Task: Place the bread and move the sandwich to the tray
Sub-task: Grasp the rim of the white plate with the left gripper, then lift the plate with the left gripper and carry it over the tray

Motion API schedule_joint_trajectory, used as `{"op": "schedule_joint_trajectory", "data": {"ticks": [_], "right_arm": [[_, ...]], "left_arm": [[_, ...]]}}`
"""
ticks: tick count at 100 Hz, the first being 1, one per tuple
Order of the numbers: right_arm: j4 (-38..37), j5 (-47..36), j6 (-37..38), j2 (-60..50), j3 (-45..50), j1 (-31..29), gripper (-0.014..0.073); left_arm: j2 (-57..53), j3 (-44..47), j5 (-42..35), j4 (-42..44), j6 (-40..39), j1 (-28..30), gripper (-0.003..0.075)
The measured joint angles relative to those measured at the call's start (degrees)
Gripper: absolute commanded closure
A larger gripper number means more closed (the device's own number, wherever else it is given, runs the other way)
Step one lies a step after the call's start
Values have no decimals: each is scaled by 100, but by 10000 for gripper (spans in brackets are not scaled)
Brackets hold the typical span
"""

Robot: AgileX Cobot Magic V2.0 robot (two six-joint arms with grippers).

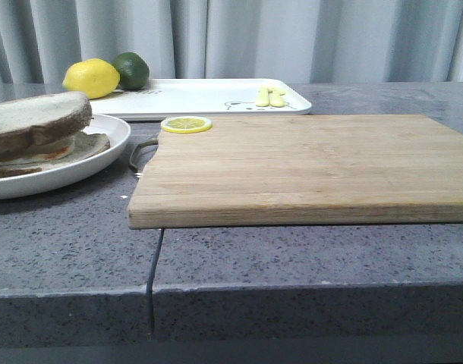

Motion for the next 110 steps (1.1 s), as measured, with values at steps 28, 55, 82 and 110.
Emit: {"op": "schedule_joint_trajectory", "data": {"ticks": [28, 55, 82, 110], "right_arm": [[0, 0, 0, 0, 0, 0, 186], [0, 0, 0, 0, 0, 0, 186], [0, 0, 0, 0, 0, 0, 186], [0, 0, 0, 0, 0, 0, 186]], "left_arm": [[-14, 0, 0, -328, 0, 25, 739], [-536, 0, 209, -643, 49, 439, 739], [-1128, 10, 359, -932, 126, 641, 739], [-1281, 10, 292, -1710, 134, 641, 739]]}}
